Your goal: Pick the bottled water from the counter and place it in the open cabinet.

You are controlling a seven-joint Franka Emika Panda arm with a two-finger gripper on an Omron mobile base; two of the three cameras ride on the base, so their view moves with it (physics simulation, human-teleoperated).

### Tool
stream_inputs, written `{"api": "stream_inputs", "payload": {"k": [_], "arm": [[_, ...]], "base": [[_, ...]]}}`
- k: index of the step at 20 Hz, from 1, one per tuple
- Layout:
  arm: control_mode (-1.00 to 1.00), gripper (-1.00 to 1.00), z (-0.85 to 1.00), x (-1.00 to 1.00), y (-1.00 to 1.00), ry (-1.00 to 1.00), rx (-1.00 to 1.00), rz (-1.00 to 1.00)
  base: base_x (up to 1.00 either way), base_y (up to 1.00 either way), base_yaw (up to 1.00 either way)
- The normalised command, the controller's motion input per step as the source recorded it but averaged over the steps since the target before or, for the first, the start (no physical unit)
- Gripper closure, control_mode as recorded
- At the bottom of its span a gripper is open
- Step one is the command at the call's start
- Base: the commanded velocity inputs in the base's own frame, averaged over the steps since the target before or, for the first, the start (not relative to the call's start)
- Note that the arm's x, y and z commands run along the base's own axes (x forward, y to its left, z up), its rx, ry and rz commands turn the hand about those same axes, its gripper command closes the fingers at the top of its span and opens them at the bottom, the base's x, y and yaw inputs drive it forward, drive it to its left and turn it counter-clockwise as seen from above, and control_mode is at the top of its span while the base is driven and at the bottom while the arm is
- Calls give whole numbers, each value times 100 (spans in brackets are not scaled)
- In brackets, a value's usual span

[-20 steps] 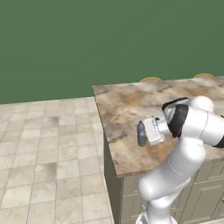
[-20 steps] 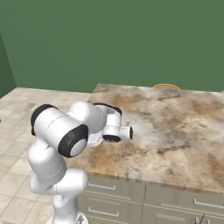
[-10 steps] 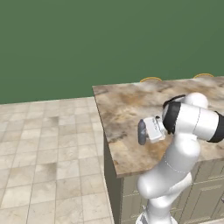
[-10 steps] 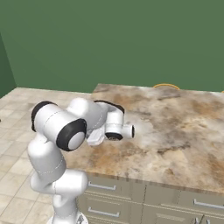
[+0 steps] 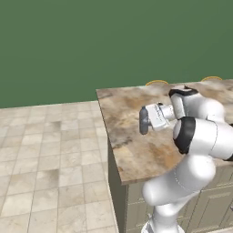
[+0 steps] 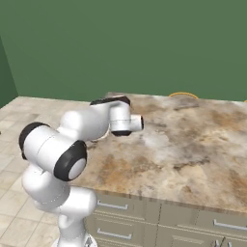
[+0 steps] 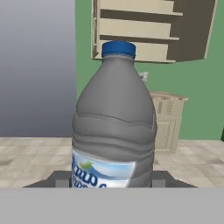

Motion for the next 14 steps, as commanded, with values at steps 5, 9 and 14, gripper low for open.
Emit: {"api": "stream_inputs", "payload": {"k": [5, 9, 14], "arm": [[-100, 100, 100, -7, 45, 0, -1, 0], [-100, 100, 85, -35, 33, 0, 0, 0], [-100, 100, 67, -48, 20, 0, 1, 0]], "base": [[0, 0, 0], [0, 0, 0], [0, 0, 0]]}}
